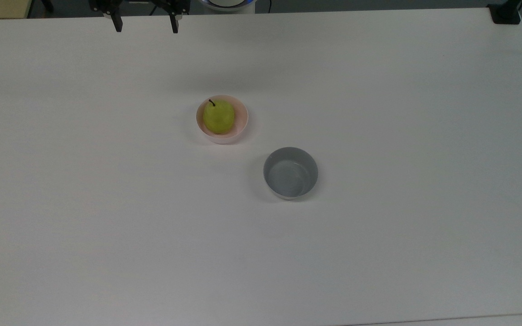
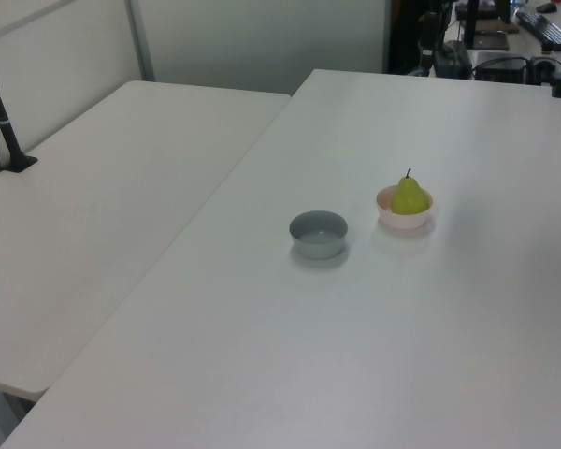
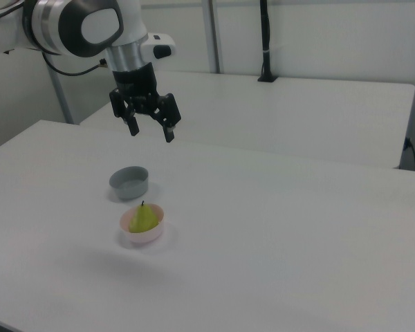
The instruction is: Pick up a pear from the bowl
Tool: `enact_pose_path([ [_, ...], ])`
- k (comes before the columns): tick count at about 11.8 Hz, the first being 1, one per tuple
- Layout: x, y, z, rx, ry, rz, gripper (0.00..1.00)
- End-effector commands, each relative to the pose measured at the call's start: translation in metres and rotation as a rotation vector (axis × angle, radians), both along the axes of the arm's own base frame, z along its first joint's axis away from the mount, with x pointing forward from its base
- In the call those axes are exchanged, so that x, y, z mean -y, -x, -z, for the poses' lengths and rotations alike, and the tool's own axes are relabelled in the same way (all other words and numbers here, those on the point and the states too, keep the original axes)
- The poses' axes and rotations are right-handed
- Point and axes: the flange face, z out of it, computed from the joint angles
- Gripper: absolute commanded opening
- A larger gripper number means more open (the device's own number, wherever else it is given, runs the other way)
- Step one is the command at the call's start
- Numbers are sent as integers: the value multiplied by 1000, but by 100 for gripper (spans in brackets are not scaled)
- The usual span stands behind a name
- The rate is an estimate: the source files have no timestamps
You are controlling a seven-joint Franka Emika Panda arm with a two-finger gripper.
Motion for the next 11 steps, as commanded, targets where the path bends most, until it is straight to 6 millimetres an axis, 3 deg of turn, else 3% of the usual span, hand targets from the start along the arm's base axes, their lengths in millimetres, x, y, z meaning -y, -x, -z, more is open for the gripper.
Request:
enact_pose_path([
  [1, -3, 2, -1, -6, -19, -20, 100],
  [8, -1, 3, 0, -12, -10, -34, 100],
  [11, -2, 3, 7, -32, 0, -184, 100],
])
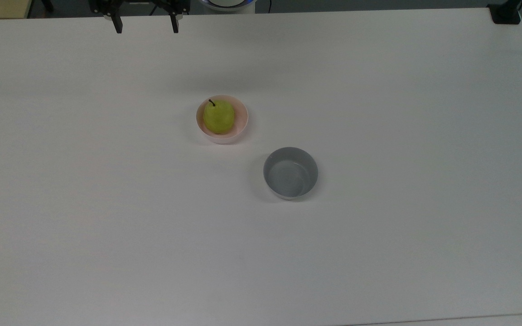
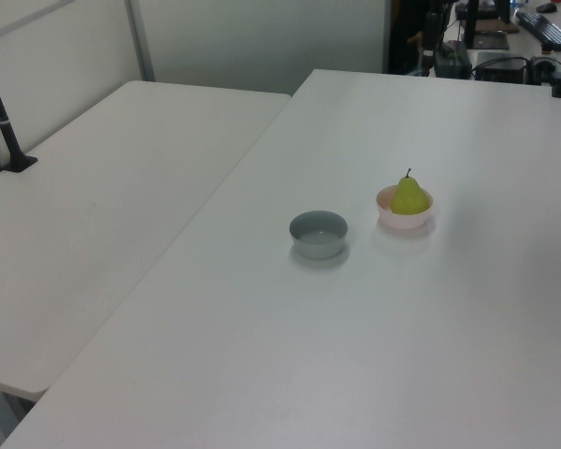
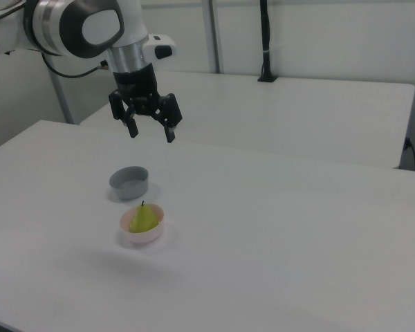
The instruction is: Pick up a pear from the bowl
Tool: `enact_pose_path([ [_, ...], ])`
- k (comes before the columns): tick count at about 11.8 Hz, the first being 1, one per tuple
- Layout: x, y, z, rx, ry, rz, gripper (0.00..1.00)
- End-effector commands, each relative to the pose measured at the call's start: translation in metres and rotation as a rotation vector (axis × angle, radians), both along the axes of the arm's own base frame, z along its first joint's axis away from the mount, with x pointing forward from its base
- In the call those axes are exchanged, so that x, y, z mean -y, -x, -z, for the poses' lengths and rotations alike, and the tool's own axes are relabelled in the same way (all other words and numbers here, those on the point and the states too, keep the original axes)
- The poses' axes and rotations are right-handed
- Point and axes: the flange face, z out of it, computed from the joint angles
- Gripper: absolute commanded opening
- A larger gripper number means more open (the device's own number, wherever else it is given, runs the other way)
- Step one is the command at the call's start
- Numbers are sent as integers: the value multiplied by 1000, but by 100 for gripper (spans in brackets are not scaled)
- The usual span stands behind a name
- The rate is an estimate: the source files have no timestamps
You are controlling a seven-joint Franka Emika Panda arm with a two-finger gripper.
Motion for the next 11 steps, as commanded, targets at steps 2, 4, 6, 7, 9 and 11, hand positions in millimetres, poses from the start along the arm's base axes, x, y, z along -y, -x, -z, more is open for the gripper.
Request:
enact_pose_path([
  [2, -2, 6, 12, -48, 3, -235, 100],
  [4, -15, 7, 33, -88, 6, -270, 100],
  [6, -24, 9, 57, -127, -2, -281, 100],
  [7, -26, 8, 64, -134, -5, -284, 100],
  [9, -40, 5, 93, -124, -3, -311, 100],
  [11, -50, -4, 119, -114, -6, -325, 99],
])
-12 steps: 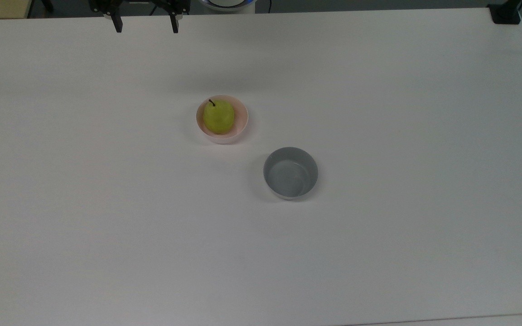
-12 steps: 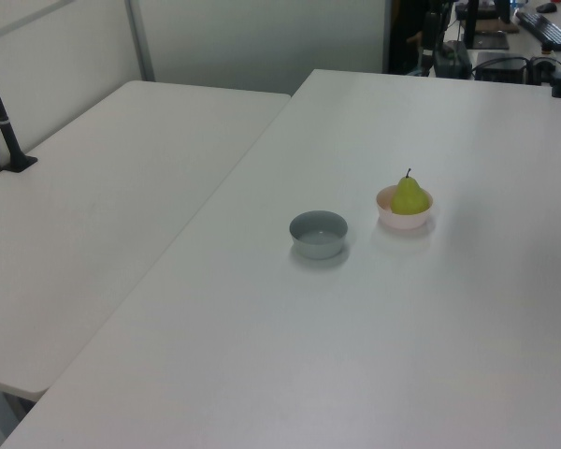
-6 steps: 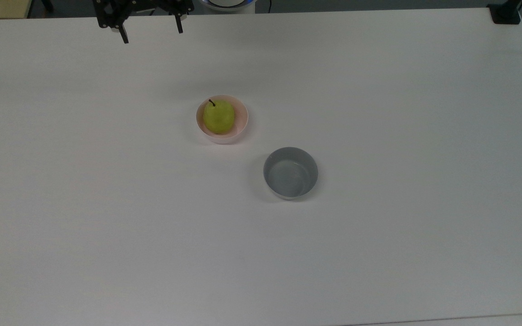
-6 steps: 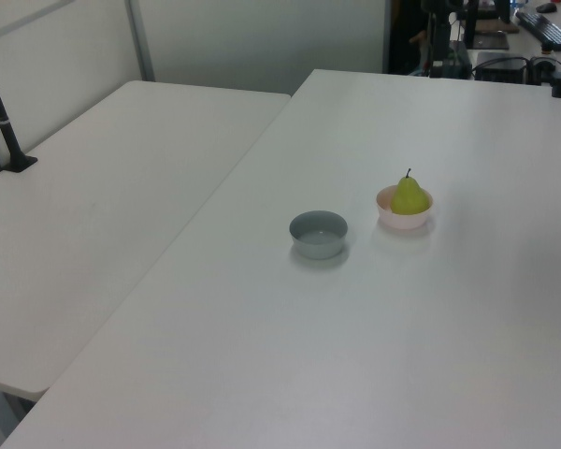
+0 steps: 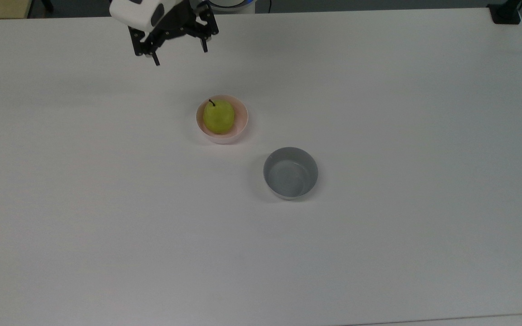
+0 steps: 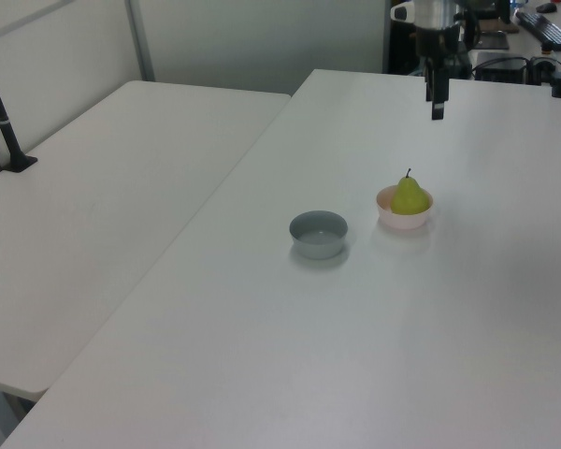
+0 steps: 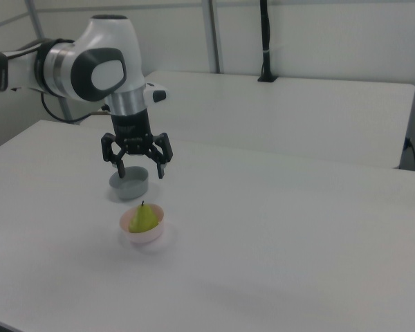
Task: Pick up a pear from the bowl
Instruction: 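Move the open gripper down over the green pear in the pink bowl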
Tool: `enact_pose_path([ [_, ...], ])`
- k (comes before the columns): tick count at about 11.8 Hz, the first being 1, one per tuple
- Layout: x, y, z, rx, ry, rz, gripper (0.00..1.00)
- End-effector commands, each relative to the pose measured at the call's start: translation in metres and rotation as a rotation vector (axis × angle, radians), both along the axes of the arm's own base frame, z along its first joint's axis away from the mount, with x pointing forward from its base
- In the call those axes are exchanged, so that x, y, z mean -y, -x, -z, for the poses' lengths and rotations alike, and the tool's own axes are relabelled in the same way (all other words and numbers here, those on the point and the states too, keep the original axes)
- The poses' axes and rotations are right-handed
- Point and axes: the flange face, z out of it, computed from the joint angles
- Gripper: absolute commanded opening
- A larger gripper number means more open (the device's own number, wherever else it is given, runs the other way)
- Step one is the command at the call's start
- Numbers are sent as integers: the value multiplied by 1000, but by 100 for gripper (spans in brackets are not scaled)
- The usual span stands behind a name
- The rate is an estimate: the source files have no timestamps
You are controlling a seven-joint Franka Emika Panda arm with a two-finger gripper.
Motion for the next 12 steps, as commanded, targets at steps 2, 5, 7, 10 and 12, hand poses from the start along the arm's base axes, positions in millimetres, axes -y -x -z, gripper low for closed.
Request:
enact_pose_path([
  [2, -25, -12, 44, -6, -5, -34, 97],
  [5, -52, -13, 86, 32, -3, -24, 97],
  [7, -64, -17, 115, 7, -2, -32, 97],
  [10, -64, -22, 132, 4, 7, -40, 97],
  [12, -64, -24, 144, -7, 10, -44, 95],
])
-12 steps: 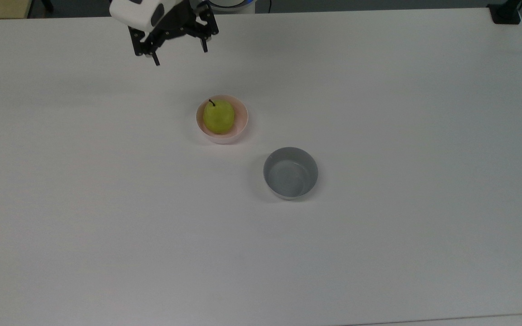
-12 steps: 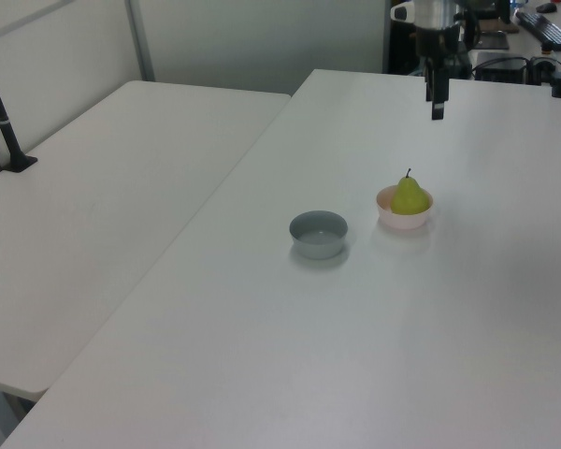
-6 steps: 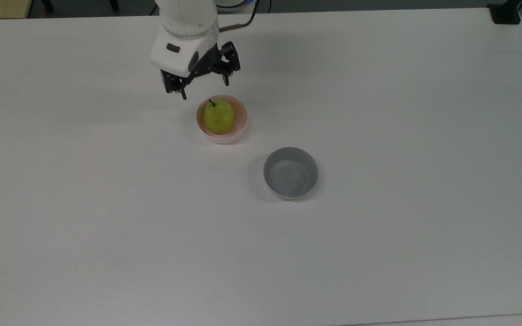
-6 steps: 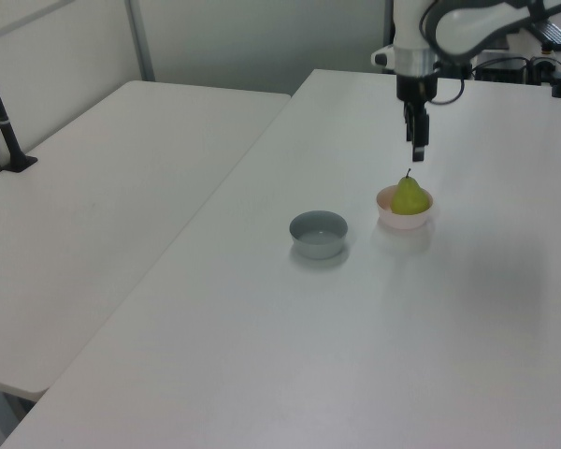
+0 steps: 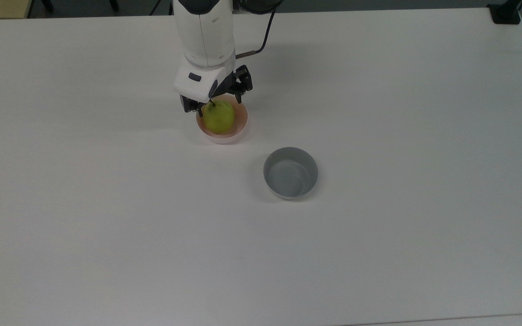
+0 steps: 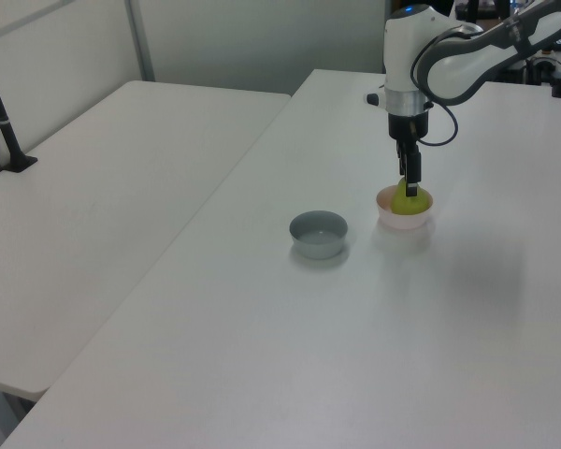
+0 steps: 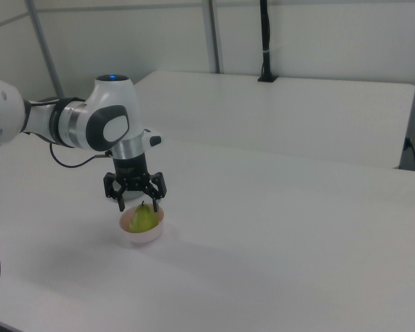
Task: Pick up a pear from the bowl
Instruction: 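Move the open gripper down over the green pear in the pink bowl, then close the gripper around the green pear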
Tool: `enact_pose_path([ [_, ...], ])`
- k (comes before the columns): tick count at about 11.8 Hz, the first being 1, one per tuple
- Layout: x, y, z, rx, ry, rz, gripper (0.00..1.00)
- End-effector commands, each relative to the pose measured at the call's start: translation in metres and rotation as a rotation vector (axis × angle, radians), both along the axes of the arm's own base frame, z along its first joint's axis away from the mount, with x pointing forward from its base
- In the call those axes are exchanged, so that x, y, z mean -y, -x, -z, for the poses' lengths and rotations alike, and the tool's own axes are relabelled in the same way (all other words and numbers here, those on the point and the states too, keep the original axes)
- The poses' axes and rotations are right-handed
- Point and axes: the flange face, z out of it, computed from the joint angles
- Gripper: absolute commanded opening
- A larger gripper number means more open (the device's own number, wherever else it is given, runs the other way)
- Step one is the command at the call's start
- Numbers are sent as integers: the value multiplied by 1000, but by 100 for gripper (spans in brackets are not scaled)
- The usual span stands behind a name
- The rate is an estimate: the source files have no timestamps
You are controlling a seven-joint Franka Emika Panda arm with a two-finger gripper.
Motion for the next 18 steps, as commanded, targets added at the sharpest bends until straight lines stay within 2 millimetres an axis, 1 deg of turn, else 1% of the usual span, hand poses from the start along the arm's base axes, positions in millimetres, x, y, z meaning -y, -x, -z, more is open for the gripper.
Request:
enact_pose_path([
  [1, -3, 0, 14, 4, 21, -3, 93],
  [3, -2, -1, 23, -9, 28, -8, 92],
  [4, -2, -1, 23, -4, 38, -16, 86],
  [5, -1, -2, 24, -1, 42, -16, 75],
  [7, -1, -2, 26, -5, 42, -16, 24],
  [8, -2, -2, 26, -5, 41, -15, 15],
  [10, -2, -1, 25, -9, 42, 5, 11],
  [12, -2, 0, 16, -2, 40, 12, 10],
  [17, -9, 1, -22, 5, 33, 26, 10],
  [18, -9, -1, -37, 14, 32, 26, 10],
])
